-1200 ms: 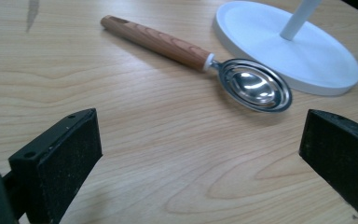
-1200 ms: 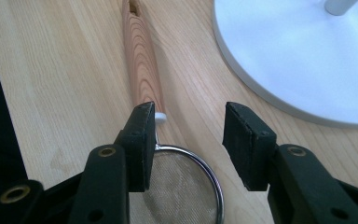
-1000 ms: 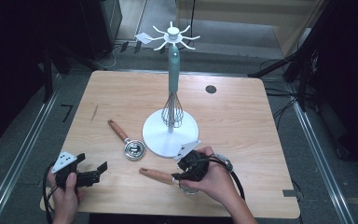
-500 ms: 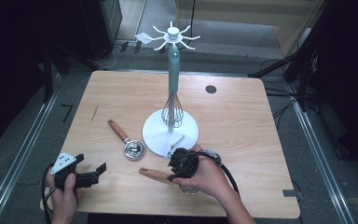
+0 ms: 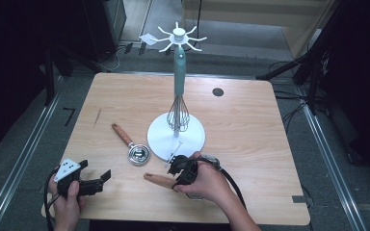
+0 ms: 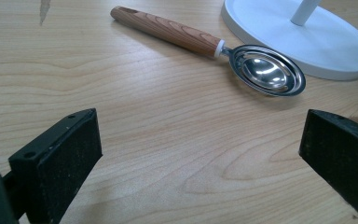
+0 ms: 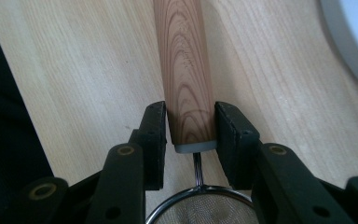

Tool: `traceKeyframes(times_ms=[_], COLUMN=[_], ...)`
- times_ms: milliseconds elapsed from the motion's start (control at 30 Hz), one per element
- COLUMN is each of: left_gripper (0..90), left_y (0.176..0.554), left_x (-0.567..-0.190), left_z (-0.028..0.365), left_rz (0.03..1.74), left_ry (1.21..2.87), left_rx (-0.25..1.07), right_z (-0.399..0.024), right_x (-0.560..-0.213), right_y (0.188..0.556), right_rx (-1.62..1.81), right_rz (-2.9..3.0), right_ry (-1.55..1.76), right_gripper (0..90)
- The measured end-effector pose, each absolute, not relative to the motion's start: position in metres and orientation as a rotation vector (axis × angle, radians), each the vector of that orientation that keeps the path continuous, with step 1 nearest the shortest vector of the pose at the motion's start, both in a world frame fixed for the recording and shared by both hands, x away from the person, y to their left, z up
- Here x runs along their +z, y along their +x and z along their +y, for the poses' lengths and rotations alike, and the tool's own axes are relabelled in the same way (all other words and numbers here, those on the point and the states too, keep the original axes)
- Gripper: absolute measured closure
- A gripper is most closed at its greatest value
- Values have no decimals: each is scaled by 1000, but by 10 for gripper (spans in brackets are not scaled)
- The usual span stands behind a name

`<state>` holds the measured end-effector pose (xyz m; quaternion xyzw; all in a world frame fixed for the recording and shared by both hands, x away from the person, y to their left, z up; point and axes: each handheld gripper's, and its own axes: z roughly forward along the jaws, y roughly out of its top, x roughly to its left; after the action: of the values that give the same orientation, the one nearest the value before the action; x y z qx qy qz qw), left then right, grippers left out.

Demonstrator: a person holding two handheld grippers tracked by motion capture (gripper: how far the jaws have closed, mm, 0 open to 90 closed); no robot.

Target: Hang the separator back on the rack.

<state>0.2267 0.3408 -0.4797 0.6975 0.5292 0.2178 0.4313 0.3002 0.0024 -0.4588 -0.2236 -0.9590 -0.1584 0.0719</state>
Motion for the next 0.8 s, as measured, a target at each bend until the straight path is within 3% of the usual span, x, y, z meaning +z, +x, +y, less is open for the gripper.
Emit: traceKeyframes(times_ms=[367, 800], left_gripper=[0, 0], left_y=[227, 227], left_x=[-481, -481], left_z=[341, 341], left_rz=[1321, 1320], left_ry=[1739, 1737], left_rx=[539, 535], right_z=[2, -35], right_x=[-457, -442], right_y=[294, 296], right_rx=[-529, -701], right_rz=[-2886, -2916], right_ry=[-644, -816], right_gripper=[706, 707])
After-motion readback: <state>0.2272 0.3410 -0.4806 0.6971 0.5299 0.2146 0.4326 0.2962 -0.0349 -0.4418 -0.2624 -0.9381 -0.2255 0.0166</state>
